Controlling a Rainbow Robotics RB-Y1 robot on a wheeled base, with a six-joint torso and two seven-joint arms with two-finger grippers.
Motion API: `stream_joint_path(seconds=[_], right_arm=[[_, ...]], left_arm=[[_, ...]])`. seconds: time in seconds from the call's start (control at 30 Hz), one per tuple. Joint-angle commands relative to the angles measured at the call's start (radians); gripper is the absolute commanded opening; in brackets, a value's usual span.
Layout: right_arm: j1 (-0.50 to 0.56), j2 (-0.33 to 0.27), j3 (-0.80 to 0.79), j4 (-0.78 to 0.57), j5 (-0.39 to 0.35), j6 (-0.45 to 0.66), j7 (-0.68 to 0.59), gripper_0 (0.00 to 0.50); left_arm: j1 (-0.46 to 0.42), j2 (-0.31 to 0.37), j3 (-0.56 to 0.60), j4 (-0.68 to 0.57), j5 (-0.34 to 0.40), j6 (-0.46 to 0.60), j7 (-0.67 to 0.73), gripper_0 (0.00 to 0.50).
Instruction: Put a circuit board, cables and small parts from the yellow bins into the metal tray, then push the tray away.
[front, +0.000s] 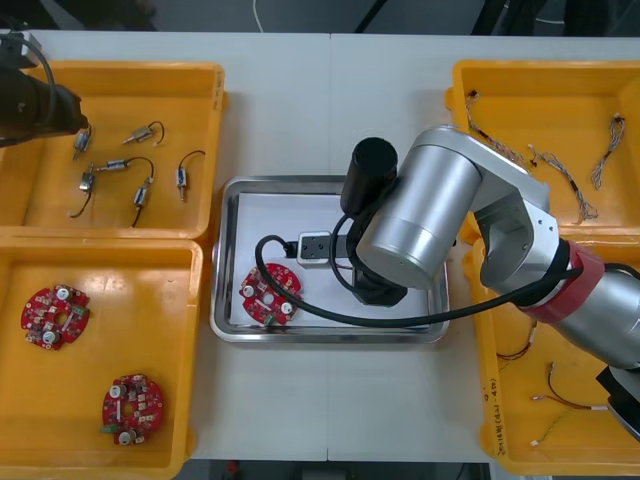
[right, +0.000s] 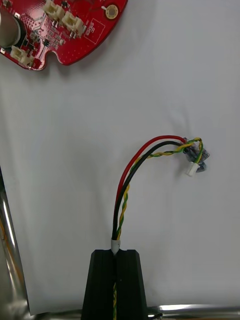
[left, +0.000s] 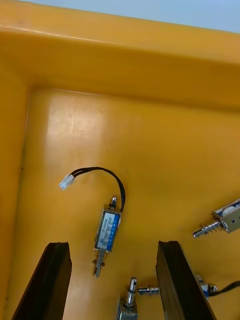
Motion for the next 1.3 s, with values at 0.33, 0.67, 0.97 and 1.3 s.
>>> stream_joint_path(seconds=[0.33,0.67,0.97,1.3], right_arm=[[0.051,0.026,0.026,0.029,-0.012,-0.049,0.02,0.0],[0.069,0.026,0.026,0.033,-0.024,-0.049,0.005,0.0],[0.068,0.026,0.026,0.033,-0.007,-0.043,-0.02,0.444],[0.068,0.028,-0.008,0.009,-0.004,-0.039,-0.027,0.5]], left_arm=[[-0.078,-0.043,-0.077,0.153,-0.008,-0.165,-0.184,0.5],[-0.078,-0.06,-0.12,0.222,0.003,-0.245,-0.203,0.5],[-0.077,-0.06,-0.121,0.222,0.02,-0.24,-0.206,0.0],[-0.078,-0.045,-0.054,0.145,0.011,-0.093,-0.203,0.0]])
